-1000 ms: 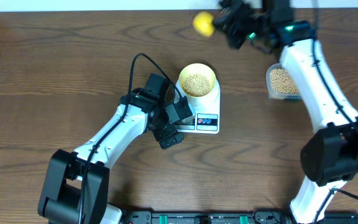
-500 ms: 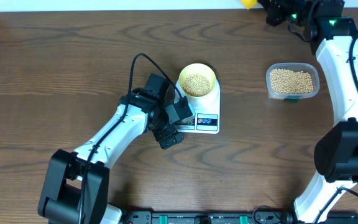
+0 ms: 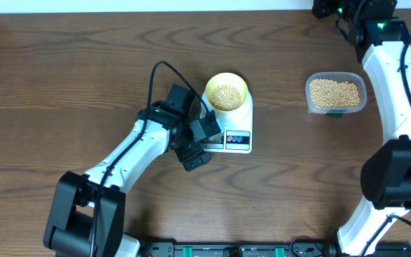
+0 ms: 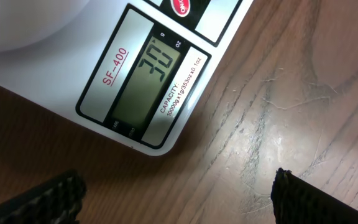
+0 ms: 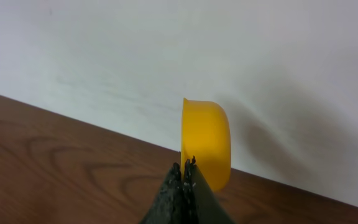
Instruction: Scoop item into bowl and weigh 50g on scale
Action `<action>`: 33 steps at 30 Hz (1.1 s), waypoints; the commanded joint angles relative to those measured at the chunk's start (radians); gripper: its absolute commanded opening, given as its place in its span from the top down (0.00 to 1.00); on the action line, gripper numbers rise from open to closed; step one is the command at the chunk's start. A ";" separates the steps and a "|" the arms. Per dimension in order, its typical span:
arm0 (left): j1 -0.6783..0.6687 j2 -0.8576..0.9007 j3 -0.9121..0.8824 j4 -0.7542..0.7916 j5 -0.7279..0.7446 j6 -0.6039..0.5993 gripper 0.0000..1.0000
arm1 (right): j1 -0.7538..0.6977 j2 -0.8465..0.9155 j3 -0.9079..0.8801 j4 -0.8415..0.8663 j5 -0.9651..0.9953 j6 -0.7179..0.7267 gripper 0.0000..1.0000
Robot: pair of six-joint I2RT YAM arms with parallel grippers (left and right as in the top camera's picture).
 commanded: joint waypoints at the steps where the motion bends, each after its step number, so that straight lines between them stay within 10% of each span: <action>1: -0.002 0.007 -0.006 -0.002 -0.010 0.017 0.02 | -0.002 -0.013 0.015 -0.006 0.019 0.011 0.99; 33: -0.002 0.007 -0.006 -0.002 -0.010 0.017 0.02 | -0.097 0.036 0.207 -0.854 0.393 0.071 0.99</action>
